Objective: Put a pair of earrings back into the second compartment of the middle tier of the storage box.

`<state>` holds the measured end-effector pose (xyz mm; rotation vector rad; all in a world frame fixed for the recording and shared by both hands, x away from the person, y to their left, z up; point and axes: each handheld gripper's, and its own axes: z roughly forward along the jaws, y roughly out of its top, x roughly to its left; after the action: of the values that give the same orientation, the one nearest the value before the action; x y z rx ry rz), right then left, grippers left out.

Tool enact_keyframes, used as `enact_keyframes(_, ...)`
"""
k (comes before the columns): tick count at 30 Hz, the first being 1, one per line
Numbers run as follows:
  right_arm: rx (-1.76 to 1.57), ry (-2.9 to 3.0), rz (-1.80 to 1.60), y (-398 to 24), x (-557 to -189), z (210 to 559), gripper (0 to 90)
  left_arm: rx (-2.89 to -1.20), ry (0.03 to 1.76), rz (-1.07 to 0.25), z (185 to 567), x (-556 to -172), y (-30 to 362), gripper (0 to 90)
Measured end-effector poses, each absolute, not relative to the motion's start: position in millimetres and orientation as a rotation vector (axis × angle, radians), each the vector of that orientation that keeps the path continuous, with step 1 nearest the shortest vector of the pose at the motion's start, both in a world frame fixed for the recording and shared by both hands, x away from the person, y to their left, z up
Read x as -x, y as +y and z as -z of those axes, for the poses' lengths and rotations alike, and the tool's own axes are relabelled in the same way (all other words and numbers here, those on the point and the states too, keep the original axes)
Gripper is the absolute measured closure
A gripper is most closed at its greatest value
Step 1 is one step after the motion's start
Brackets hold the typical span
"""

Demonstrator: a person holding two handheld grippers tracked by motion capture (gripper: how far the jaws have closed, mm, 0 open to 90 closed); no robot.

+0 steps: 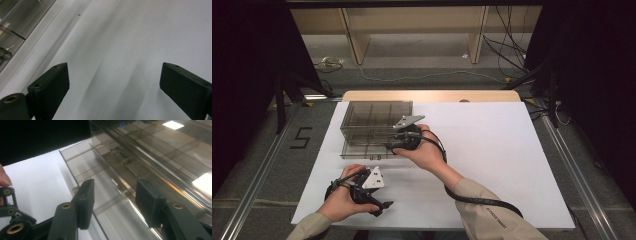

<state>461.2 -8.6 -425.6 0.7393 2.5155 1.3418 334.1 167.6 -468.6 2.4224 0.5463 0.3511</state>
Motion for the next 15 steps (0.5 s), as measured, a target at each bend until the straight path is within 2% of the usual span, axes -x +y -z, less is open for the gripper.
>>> enact_keyframes(15, -0.843, 2.459, -1.328, -59, -461, 429, 49.0, -2.425, 0.552, -0.346, 469, -334, 168, 8.6)
